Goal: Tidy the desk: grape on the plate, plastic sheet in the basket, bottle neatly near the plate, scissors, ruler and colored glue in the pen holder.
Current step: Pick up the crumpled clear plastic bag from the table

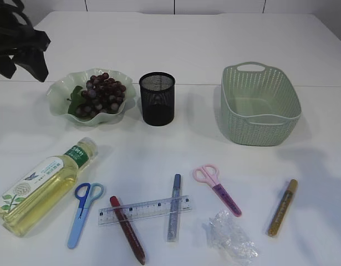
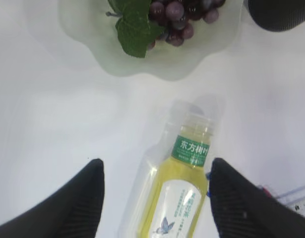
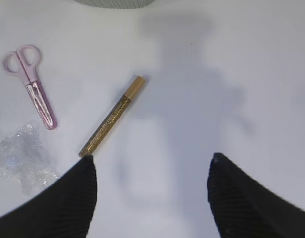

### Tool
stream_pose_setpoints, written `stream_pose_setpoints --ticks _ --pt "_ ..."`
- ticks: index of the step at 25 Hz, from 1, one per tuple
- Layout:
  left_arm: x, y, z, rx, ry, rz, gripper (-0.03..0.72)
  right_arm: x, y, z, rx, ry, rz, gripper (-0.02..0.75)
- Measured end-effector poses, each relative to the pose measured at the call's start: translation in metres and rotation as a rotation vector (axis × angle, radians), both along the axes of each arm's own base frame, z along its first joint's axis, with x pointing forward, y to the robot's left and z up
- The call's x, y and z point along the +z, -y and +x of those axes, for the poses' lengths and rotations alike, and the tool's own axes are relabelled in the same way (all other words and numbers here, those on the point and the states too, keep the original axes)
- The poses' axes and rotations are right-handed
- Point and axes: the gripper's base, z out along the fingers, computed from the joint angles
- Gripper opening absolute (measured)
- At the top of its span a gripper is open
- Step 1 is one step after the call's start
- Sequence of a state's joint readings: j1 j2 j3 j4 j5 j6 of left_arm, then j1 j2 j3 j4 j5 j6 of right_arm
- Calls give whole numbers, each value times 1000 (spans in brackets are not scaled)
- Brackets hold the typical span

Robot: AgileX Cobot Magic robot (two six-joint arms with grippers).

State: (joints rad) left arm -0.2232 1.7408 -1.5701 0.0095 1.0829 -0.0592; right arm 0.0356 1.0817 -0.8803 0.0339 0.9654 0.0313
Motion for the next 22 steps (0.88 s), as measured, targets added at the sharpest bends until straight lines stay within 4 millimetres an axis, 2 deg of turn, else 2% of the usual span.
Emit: stream_pose_setpoints --ticks 4,6,14,17,22 --pt "12 -3 -15 -7 17 -3 477 -1 -2 -1 -2 -16 20 543" --pt "11 -6 -27 -7 14 -2 477 -1 -4 -2 -3 -30 45 543" --pt "-27 -16 -80 -6 -98 3 468 -1 -10 -5 1 -57 111 543" --pt "-37 -19 -96 -3 -131 -3 467 -1 -21 -6 57 -62 113 543" --pt "-42 -22 -114 -4 -152 -8 444 -6 -54 -11 220 -98 107 543"
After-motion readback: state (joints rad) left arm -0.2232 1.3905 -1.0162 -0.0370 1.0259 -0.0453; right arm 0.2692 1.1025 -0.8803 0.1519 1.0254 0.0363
